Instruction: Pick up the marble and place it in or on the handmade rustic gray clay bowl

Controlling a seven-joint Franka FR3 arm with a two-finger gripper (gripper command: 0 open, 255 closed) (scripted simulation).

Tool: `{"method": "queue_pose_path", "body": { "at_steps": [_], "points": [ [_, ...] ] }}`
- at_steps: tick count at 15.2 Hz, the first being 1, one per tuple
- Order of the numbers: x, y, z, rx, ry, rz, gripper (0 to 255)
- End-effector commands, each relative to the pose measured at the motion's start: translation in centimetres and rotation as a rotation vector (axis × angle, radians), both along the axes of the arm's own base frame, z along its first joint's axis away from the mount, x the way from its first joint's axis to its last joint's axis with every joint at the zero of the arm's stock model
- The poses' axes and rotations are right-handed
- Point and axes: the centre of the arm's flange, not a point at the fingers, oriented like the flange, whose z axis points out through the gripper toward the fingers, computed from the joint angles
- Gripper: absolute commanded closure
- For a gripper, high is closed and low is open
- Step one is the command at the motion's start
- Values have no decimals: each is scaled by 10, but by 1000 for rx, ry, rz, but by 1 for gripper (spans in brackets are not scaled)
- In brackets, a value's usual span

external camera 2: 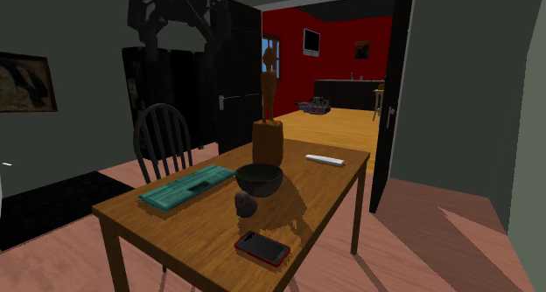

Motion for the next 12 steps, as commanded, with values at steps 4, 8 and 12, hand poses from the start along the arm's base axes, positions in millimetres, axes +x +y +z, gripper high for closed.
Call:
{"method": "queue_pose_path", "body": {
  "at_steps": [4,8,12],
  "points": [
    [34,0,-50,-16,-20,-38,0],
    [64,-1,-91,-29,-33,-68,0],
    [94,-4,-133,-41,-47,-98,0]
  ]
}}
